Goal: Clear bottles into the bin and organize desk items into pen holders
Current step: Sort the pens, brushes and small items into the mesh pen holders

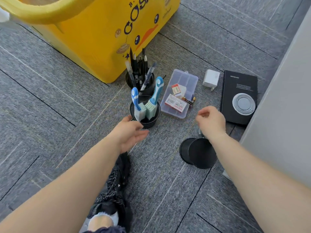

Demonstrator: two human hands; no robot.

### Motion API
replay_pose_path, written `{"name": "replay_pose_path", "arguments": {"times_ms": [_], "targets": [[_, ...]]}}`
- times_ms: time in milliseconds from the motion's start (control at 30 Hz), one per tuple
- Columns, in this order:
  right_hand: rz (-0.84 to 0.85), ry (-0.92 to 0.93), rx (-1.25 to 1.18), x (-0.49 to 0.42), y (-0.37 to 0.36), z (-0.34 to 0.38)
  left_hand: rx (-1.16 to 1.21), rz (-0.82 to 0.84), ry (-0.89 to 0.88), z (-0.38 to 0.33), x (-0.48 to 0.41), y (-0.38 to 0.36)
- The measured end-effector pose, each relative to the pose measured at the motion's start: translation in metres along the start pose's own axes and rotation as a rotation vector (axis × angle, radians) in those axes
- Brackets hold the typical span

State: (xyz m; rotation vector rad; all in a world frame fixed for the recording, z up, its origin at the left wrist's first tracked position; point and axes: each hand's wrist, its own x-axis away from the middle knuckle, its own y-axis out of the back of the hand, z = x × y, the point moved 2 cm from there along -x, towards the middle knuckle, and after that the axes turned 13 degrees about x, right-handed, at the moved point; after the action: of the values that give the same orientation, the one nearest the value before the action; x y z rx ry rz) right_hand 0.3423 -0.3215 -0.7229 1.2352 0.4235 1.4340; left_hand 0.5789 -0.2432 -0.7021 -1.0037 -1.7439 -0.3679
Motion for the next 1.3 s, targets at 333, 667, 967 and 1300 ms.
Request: {"name": "replay_pose_path", "arguments": {"times_ms": [333,667,967,1300], "targets": [[0.247,-0.276,0.377,-0.009,-0.002,-0.024,0.253,-0.022,-0.063,-0.005,-0.002,-0.017],[0.233,-0.128,-0.209,-0.015,0.0,-0.012,0.03,-0.149,-0.209,-0.015,-0.011,-0.015],[0.063,-0.007,0.113,-0.016,0.009,-0.013,0.058,-0.138,-0.216,-0.002,-0.008,0.01],[0.126,-0.024,0.23,0.031,0.016,-0.013,-0.188,0.032,-0.105,0.054,0.005,-0.019]]}}
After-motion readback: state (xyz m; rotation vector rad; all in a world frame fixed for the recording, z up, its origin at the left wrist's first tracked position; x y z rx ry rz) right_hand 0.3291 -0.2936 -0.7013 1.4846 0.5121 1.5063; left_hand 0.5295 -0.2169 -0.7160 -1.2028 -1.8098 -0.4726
